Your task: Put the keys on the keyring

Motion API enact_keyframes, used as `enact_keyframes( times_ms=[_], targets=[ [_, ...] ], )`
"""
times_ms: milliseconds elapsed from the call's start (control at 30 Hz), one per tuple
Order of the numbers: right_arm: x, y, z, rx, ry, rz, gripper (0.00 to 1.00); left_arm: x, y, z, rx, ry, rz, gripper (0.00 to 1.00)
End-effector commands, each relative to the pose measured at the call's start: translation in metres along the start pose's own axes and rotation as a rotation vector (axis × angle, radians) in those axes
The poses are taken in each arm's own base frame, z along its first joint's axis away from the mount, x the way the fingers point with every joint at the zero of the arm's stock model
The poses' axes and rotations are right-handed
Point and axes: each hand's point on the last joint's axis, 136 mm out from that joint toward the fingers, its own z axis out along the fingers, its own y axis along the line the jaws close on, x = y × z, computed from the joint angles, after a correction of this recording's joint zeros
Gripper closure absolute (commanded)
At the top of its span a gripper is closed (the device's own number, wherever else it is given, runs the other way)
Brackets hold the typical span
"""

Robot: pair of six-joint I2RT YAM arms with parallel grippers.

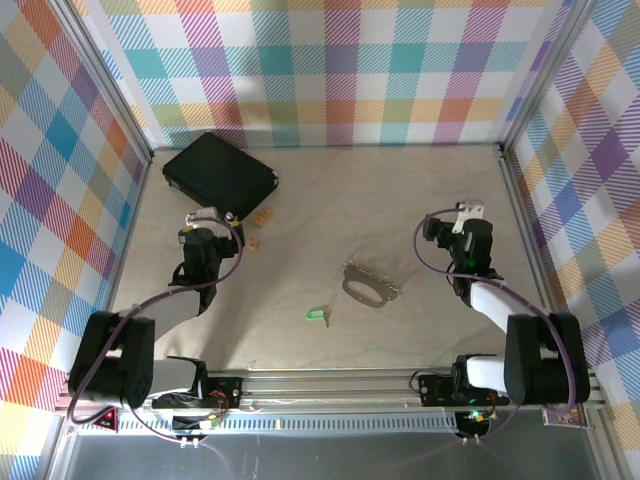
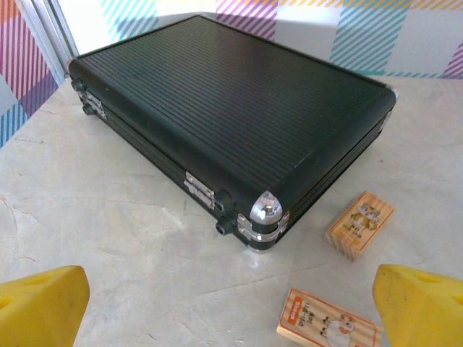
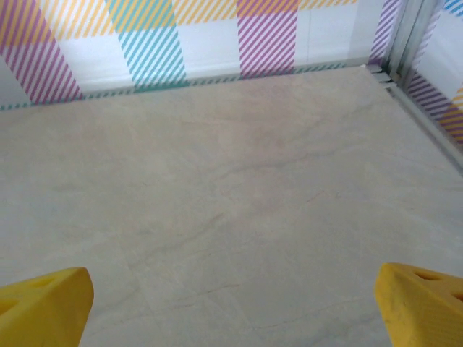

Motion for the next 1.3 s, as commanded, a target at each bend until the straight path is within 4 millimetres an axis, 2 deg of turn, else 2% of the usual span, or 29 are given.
enact_keyframes(
  times_ms=[0, 133, 233, 367, 467, 600, 767, 967, 1033, 1267],
  targets=[
    [-0.001, -0.011, -0.016, 0.092, 0.123, 0.123, 0.01, 0.001, -0.007, -0.012, 0.050, 0.086, -0.085, 0.00],
    [-0.008, -0.003, -0.034, 0.075, 0.218, 0.200, 0.01, -0.003, -0.013, -0.031, 0.072, 0.181, -0.235, 0.00],
    [-0.008, 0.010, -0.044, 0.027, 0.317, 0.233, 0.01, -0.006, -0.027, -0.046, 0.146, 0.264, -0.288, 0.00],
    [-0.002, 0.032, -0.051, -0.057, 0.429, 0.242, 0.01, 0.000, -0.048, -0.063, 0.251, 0.397, -0.308, 0.00],
    [0.011, 0.050, -0.058, -0.121, 0.506, 0.236, 0.01, 0.007, -0.063, -0.078, 0.325, 0.502, -0.298, 0.00],
    [0.031, 0.071, -0.070, -0.204, 0.613, 0.222, 0.01, 0.007, -0.097, -0.100, 0.485, 0.600, -0.254, 0.00],
    [0.045, 0.099, -0.094, -0.319, 0.720, 0.180, 0.01, 0.022, -0.155, -0.126, 0.676, 0.701, -0.154, 0.00],
    [0.058, 0.122, -0.121, -0.426, 0.809, 0.201, 0.01, 0.047, -0.204, -0.130, 0.793, 0.747, -0.119, 0.01],
    [0.063, 0.125, -0.127, -0.448, 0.832, 0.214, 0.01, 0.049, -0.217, -0.127, 0.825, 0.737, -0.128, 0.03],
    [0.075, 0.129, -0.147, -0.476, 0.874, 0.249, 0.01, 0.069, -0.253, -0.113, 0.875, 0.785, -0.158, 0.13]
  ],
)
